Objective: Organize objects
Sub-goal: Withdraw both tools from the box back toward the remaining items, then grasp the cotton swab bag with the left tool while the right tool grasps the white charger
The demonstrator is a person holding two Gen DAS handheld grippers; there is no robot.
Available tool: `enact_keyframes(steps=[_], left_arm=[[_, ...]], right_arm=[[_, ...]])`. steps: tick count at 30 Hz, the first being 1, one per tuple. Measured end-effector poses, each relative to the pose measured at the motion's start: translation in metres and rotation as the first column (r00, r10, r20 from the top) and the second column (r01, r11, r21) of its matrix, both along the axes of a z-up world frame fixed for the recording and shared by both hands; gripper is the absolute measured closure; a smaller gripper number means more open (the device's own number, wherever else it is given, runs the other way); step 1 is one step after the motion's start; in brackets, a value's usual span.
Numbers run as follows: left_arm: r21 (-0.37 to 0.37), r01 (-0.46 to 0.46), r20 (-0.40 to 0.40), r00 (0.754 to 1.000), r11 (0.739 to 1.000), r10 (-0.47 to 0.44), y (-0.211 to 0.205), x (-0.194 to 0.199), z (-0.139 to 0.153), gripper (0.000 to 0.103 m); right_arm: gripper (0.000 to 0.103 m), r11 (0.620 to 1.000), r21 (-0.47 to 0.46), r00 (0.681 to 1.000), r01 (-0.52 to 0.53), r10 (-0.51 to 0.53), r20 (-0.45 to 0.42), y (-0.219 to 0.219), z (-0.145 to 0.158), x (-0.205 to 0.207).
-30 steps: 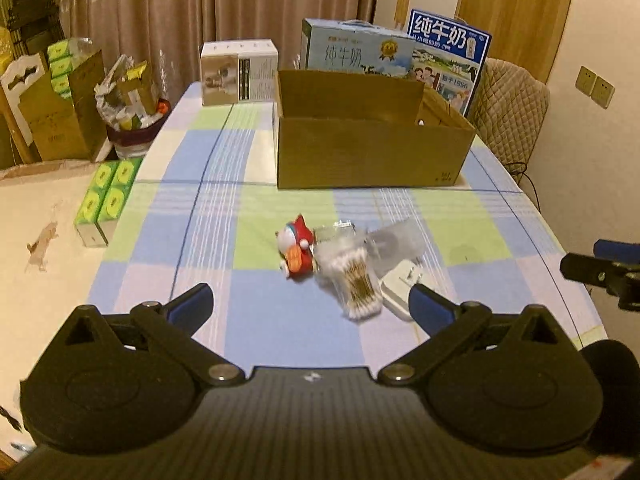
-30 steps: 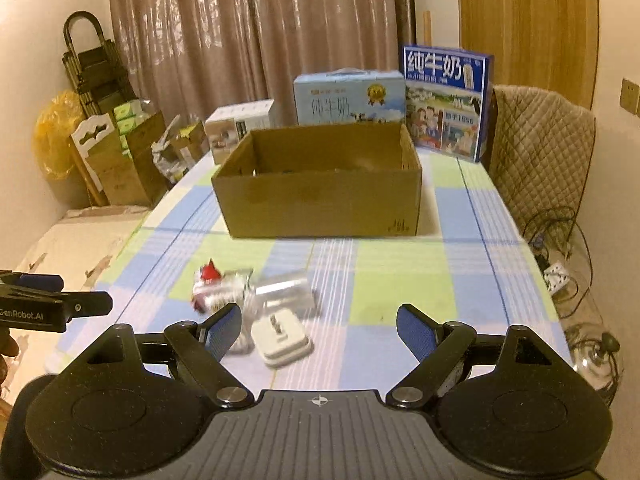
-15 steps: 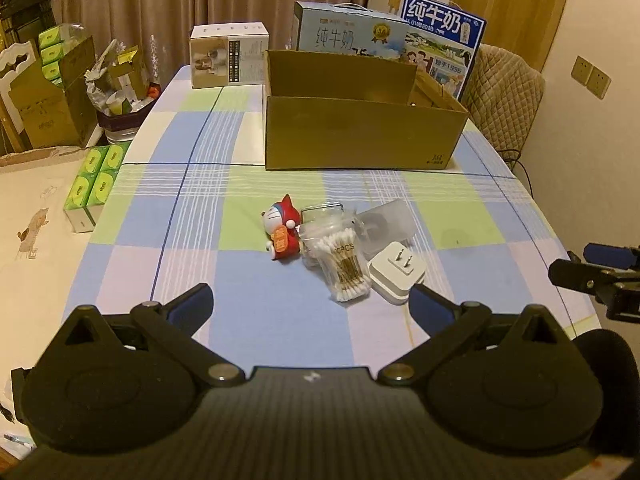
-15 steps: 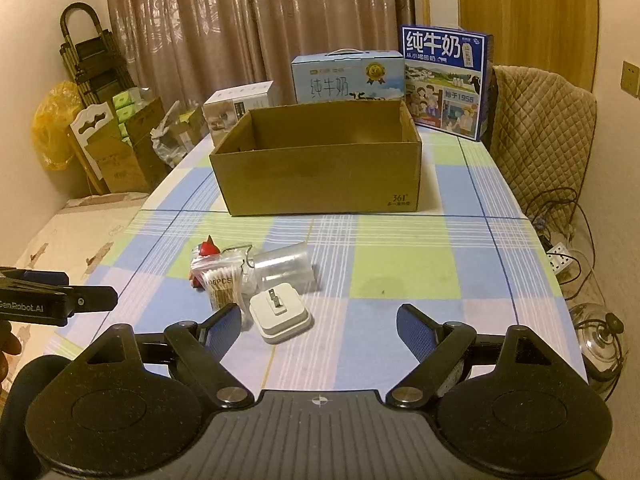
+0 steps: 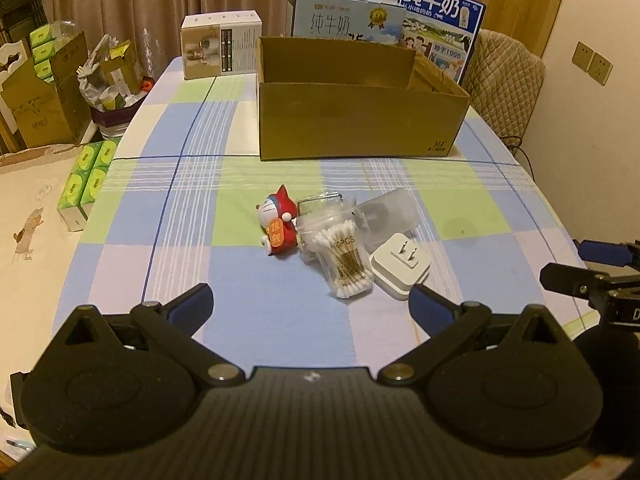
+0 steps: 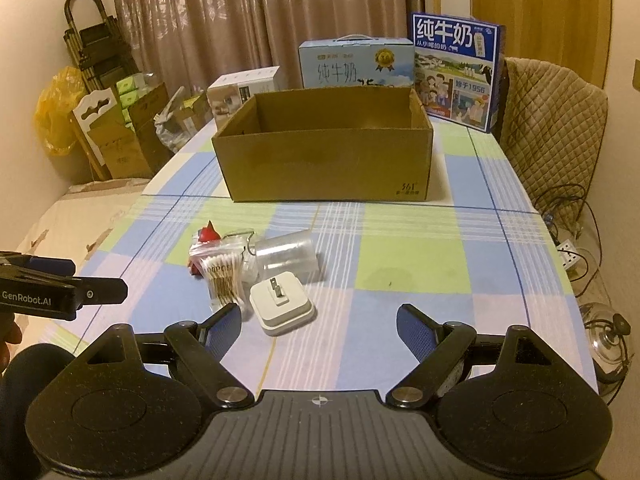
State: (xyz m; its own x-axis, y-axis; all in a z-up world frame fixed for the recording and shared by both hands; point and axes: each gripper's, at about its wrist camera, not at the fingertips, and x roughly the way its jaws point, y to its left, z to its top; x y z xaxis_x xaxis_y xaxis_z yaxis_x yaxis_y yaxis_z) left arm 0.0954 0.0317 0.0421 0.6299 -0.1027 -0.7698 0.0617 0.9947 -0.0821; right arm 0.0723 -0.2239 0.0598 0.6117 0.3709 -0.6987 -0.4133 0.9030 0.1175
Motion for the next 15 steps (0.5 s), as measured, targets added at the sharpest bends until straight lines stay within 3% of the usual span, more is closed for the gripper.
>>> enact_keyframes(steps=[15], left_arm=[[0.039,0.029,-0.062,0.998,0.999,-0.027,0.003,0.028,-0.035,0.001]], right_arm=[[0.021,0.994,-0.032,0.993,-0.109,0.107,-0.058,0.023,-0.04,0.026]])
